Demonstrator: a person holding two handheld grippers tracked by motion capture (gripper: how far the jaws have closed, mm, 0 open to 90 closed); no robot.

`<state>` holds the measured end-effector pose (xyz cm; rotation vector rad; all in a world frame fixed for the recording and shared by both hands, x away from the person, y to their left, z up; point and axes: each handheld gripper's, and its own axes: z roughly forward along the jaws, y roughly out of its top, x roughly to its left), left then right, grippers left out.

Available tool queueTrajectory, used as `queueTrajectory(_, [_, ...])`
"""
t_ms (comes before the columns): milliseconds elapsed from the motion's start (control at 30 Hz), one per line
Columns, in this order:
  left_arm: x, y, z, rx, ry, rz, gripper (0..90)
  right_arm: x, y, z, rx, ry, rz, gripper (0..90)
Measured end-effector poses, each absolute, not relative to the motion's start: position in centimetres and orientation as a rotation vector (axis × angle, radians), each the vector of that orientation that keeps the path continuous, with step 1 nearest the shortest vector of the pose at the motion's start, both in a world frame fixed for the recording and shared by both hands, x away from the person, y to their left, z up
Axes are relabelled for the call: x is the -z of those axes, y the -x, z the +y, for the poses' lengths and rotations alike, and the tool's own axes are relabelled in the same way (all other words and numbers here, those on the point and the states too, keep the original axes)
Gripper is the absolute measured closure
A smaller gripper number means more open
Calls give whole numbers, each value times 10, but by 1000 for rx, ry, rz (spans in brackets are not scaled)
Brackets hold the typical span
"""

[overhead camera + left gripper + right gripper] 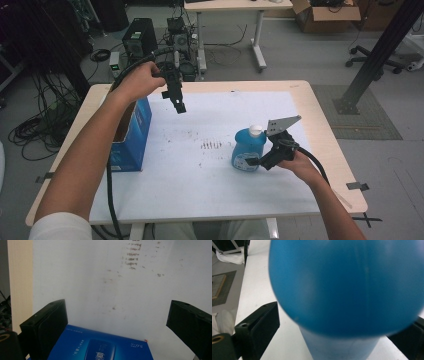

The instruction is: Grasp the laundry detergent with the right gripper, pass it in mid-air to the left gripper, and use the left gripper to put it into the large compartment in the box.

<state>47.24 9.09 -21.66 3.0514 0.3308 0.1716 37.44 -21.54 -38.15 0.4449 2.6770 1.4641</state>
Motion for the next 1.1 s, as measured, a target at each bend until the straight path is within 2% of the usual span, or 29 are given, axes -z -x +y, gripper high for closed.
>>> queueTrajectory(167, [217, -472, 91, -170, -3056, 329, 37, 384, -376, -213, -1477, -448, 2671, 85])
queueTrajectory(533, [216, -473, 92, -170, -3056, 326, 37, 383, -376, -214, -1486, -417, 2676, 263])
queueTrajectory(1000, [216, -471, 92, -159, -3056, 327, 37, 382, -376, -215, -1482, -400, 2644, 404])
queueTrajectory(1100, [216, -471, 91, -157, -3056, 326, 37, 382, -375, -215, -1476, -396, 2641, 409])
